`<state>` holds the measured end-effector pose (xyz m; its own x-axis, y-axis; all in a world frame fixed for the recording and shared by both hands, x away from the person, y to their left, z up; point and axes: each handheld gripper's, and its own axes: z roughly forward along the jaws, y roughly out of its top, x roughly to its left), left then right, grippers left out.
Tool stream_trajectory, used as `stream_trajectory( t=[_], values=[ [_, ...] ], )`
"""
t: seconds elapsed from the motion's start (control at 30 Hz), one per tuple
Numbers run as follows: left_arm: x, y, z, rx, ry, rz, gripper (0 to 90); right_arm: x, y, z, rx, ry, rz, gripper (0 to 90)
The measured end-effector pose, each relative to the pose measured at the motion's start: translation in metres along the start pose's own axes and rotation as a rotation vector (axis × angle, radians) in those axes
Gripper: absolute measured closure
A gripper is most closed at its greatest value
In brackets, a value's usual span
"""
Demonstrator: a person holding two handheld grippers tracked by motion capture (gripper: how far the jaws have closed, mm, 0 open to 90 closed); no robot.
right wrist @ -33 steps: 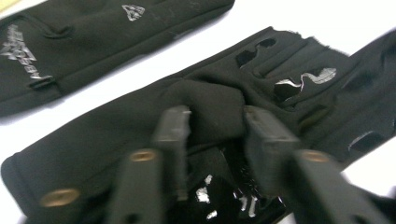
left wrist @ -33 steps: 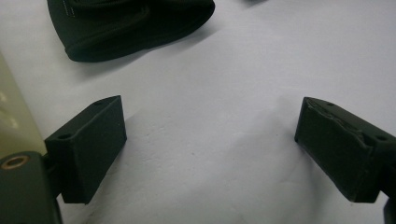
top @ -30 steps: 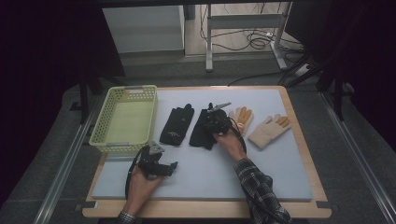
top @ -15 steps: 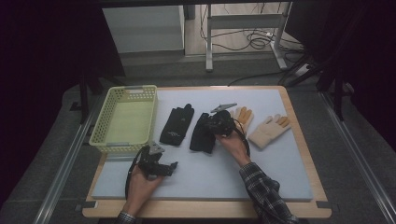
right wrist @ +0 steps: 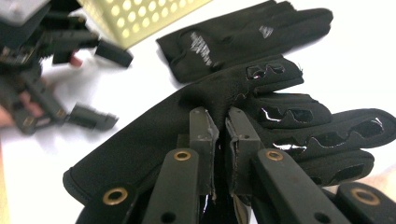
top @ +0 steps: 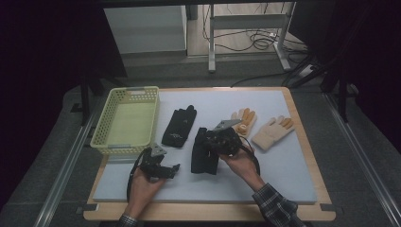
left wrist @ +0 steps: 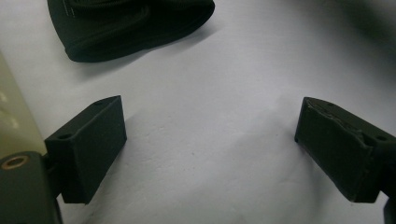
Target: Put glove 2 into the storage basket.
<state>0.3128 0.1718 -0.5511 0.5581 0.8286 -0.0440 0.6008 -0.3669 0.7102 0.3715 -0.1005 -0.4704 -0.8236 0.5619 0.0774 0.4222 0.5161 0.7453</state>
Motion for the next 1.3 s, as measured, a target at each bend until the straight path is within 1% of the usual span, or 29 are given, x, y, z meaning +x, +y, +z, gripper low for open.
stream_trajectory(
  t=[0.1,0.2,0.23,0.27,0.3,0.33,0.37,0.47,0.6,0.7,0.8,0.9,1.0,1.1,1.17,1.2,1.23,1.3],
  values=[
    [0.000,0.000,0.000,0.000,0.001,0.000,8.8,0.008,-0.014,0.003,0.023,-0.008,-0.002,81.5],
    [0.000,0.000,0.000,0.000,0.000,-0.003,8.8,0.011,-0.028,0.010,0.048,-0.015,-0.009,78.8],
    [0.000,0.000,0.000,0.000,0.000,-0.003,8.8,0.011,-0.032,0.013,0.051,-0.010,-0.009,75.4],
    [0.000,0.000,0.000,0.000,0.000,-0.002,8.8,0.010,-0.035,0.014,0.045,0.010,-0.004,70.1],
    [0.000,0.000,0.000,0.000,-0.001,-0.002,8.8,0.008,-0.037,0.014,0.032,0.020,0.001,58.3],
    [0.000,0.000,0.000,0.000,0.000,-0.003,8.8,0.008,-0.037,0.014,0.032,0.020,0.001,58.3],
    [0.000,0.000,0.000,0.000,0.000,-0.003,8.8,0.007,-0.037,0.013,0.025,0.020,0.002,54.3],
    [0.000,0.000,0.000,0.002,0.000,0.002,8.8,0.001,-0.033,0.008,0.005,0.013,0.008,48.3],
    [0.000,0.000,0.000,0.003,0.000,0.003,8.8,-0.004,-0.027,0.007,-0.015,-0.006,0.006,44.5],
    [0.000,0.000,0.000,0.001,-0.001,0.000,8.8,-0.008,-0.019,0.011,-0.018,-0.012,0.007,42.5],
    [0.000,0.000,0.000,0.003,-0.001,0.001,8.7,-0.012,-0.010,0.019,-0.020,-0.015,0.010,39.5],
    [0.000,0.000,0.000,0.003,0.001,0.003,8.8,-0.016,0.000,0.028,-0.020,-0.016,0.013,38.5],
    [0.000,0.000,0.000,0.003,-0.001,0.003,8.8,-0.019,0.011,0.040,-0.014,-0.022,0.001,39.0],
    [0.000,0.000,0.000,0.004,0.000,0.002,8.7,-0.019,0.021,0.052,0.007,-0.029,-0.025,45.1],
    [0.000,0.000,0.000,0.003,-0.002,0.001,8.8,-0.020,0.027,0.059,0.016,-0.013,-0.034,48.9],
    [0.000,0.000,0.000,0.004,-0.001,0.002,8.8,-0.021,0.033,0.066,0.021,-0.001,-0.039,53.3],
    [0.000,0.000,0.000,0.004,-0.001,0.002,8.8,-0.021,0.033,0.066,0.021,-0.001,-0.039,53.3],
    [0.000,0.000,0.000,0.004,-0.002,0.002,8.8,-0.021,0.038,0.072,0.022,0.014,-0.047,57.5]
  ],
)
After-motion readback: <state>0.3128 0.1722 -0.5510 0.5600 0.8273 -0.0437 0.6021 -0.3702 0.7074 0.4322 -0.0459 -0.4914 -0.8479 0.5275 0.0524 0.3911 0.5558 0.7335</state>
